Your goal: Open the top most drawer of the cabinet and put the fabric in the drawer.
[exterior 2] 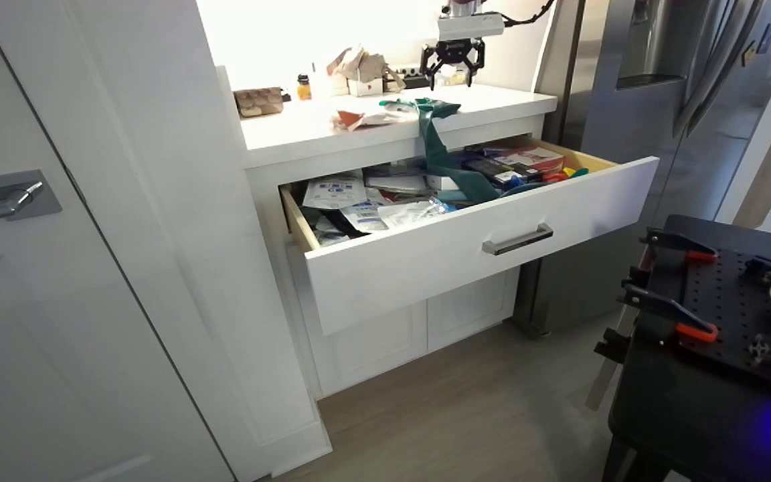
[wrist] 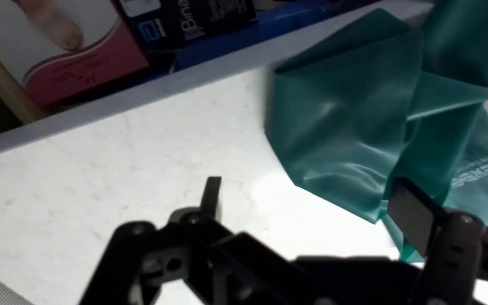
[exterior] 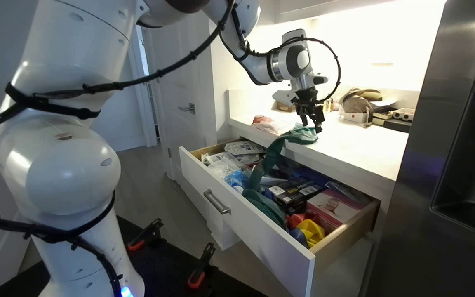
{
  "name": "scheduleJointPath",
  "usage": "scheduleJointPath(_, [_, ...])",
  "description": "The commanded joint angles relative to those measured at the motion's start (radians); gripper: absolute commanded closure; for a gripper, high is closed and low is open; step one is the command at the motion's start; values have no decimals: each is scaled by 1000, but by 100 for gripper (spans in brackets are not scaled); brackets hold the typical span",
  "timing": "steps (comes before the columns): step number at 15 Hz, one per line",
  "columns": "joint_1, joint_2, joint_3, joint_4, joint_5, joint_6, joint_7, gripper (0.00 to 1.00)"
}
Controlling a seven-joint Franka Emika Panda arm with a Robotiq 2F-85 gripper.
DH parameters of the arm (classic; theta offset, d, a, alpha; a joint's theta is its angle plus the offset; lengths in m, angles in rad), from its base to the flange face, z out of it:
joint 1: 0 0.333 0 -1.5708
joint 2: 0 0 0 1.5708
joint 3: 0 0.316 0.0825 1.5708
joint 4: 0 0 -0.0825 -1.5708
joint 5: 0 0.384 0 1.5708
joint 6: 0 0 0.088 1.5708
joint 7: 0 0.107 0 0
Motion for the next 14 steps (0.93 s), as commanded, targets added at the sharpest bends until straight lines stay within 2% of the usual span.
scheduleJointPath(1, [1, 62, 16, 91, 113, 17, -70, 0])
scheduleJointPath(4, [3, 94, 29, 124, 187, 1, -106, 0])
scheduleJointPath(9, [-15, 132, 48, 164, 278, -115, -163, 0])
scheduleJointPath(10, [-13, 137, 43, 169, 281, -128, -166, 25])
scheduleJointPath(11, [-14, 140, 41, 176, 286, -144, -174, 26])
scheduleJointPath(14, [-14, 142, 33, 199, 278, -177, -174, 49])
